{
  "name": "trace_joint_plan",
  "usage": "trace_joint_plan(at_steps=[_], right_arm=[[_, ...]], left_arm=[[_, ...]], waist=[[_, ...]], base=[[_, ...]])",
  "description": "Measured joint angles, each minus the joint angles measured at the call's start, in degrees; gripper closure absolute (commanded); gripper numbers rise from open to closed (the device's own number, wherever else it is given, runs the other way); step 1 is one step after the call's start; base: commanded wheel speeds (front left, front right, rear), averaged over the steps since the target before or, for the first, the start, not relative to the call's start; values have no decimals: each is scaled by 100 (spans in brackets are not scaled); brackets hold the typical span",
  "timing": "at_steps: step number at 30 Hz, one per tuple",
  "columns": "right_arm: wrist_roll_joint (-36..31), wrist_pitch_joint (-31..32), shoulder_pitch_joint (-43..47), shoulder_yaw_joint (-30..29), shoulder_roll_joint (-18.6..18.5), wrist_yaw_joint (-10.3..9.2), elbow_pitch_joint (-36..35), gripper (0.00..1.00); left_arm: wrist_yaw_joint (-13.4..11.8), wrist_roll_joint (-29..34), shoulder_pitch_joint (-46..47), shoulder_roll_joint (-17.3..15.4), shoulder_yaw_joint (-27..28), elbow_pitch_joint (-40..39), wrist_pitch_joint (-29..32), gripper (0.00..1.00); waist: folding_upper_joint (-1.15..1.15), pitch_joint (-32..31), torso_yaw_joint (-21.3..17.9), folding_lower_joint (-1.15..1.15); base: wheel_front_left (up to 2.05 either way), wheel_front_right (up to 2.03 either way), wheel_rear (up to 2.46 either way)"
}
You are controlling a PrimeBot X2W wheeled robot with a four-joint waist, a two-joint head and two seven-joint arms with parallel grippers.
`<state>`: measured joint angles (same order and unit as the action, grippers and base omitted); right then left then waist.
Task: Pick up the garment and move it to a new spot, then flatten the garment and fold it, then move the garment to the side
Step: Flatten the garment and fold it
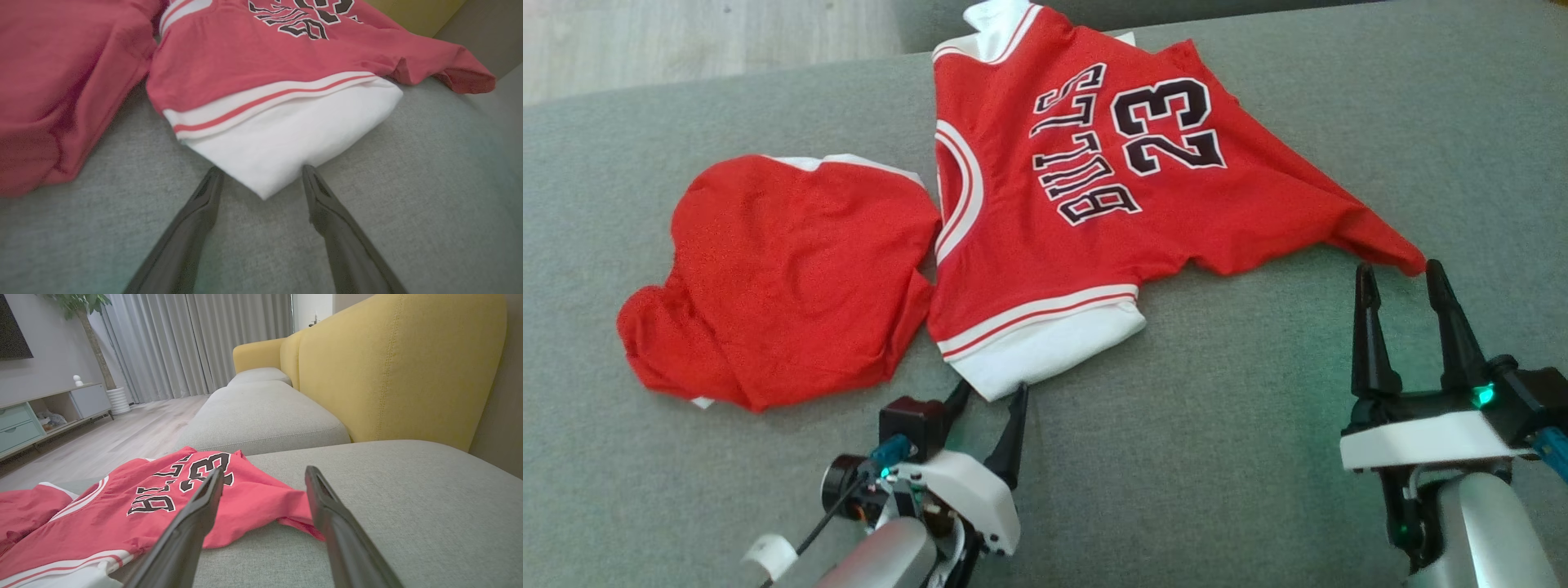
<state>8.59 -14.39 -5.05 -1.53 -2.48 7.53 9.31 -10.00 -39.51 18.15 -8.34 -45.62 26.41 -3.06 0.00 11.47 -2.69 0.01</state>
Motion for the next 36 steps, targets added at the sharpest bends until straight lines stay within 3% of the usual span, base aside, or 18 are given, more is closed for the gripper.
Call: trace_joint_plan(at_steps=[4,8,9,10,16,23,27,36], right_arm=[[0,-1,-20,8,0,0,0,0],[7,0,-21,25,0,0,0,0],[29,0,-23,29,0,0,1,0],[44,0,-23,31,0,0,2,0],[45,0,-19,36,0,0,127,0],[270,0,36,64,-1,0,252,0],[307,0,196,133,0,0,277,0],[308,0,251,62,0,0,347,0]], left_arm=[[105,-1,99,2,9,29,-74,0],[382,-1,172,23,-55,2,-205,0],[472,-1,186,30,-87,-15,-207,91],[538,0,193,36,-110,-43,-221,100],[825,101,246,-3,-246,-143,-623,100],[791,126,80,-269,-157,-797,-892,100],[639,126,-99,-505,-64,-1322,-866,100],[231,65,-736,-1093,-74,-2101,-202,100]], waist=[[0,45,-84,0],[0,70,-157,0],[0,67,-172,0],[0,62,-184,0],[0,-131,-222,0],[0,-643,-275,-2],[0,-815,-248,-2],[0,-873,-10,-1]], base=[[0,0,0],[0,0,0],[0,0,0],[0,0,0],[0,0,0],[0,0,0],[0,0,0],[0,0,0]])
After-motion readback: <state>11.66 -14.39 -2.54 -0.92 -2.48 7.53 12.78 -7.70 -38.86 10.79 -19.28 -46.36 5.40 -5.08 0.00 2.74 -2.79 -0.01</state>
